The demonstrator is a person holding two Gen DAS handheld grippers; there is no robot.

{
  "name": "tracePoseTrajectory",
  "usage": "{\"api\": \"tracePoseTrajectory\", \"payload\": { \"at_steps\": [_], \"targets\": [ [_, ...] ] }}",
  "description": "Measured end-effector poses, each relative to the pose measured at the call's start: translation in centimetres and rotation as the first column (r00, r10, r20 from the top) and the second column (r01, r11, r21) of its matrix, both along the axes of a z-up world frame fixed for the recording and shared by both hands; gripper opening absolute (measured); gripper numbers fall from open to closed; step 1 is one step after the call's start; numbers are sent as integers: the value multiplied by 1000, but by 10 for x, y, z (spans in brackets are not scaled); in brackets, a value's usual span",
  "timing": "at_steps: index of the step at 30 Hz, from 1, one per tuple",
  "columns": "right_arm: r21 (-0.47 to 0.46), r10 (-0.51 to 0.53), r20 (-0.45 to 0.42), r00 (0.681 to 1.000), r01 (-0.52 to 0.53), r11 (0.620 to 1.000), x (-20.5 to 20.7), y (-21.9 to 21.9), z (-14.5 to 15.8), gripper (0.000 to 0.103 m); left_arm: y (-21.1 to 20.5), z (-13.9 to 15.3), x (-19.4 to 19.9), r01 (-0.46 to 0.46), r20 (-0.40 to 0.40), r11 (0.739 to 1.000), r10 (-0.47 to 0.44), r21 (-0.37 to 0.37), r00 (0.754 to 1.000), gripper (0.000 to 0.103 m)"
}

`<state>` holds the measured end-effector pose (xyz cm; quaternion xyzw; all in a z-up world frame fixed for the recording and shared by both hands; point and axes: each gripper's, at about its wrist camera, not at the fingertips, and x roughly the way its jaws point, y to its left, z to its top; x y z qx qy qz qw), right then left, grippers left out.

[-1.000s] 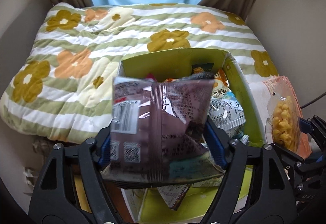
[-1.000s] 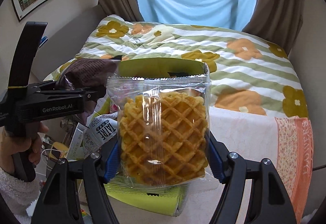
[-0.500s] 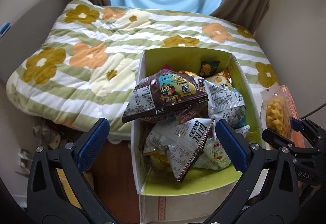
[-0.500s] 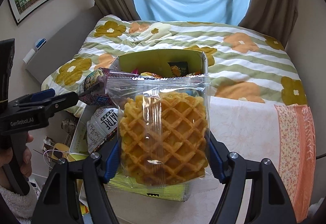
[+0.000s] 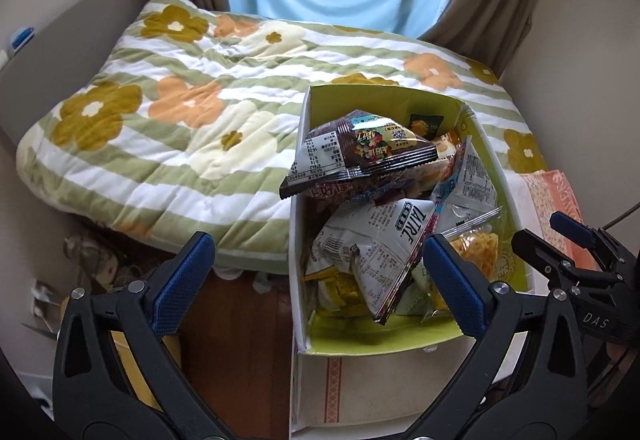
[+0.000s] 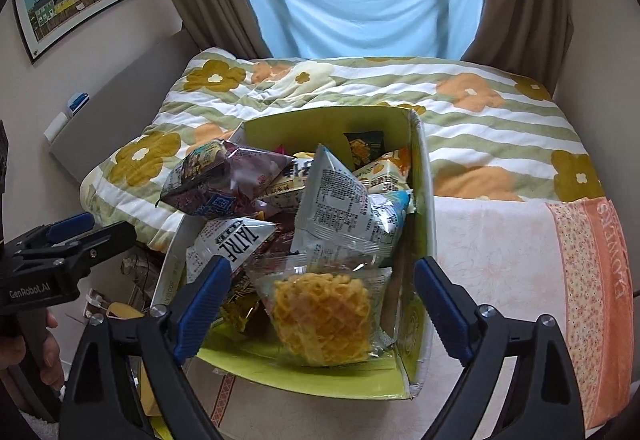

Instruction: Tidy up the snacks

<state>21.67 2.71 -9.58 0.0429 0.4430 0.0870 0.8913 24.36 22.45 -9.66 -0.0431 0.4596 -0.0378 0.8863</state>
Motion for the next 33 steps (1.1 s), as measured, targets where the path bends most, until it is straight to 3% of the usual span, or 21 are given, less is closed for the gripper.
{"api": "tracePoseTrajectory", "payload": {
  "at_steps": [5,12,21,26,33],
  "targets": [
    [1,-43,34,998,43,999,-18,-13,15,91,-7,13,-20,0,26,1000,0,8,1000,103],
    [-11,-43,150,988,45,999,-49,-34,59,91,-37,59,-66,-3,134,999,-4,53,991,103],
    [-127,-62,303,951,105,986,-135,-90,133,91,-99,129,-157,-7,322,997,-18,77,947,103],
    [-164,-98,338,936,161,973,-187,-114,148,91,-124,137,-208,-3,377,996,-29,85,926,103],
    [-165,-132,337,932,197,967,-237,-128,139,91,-142,129,-260,-11,416,995,-30,97,909,103]
  ]
}}
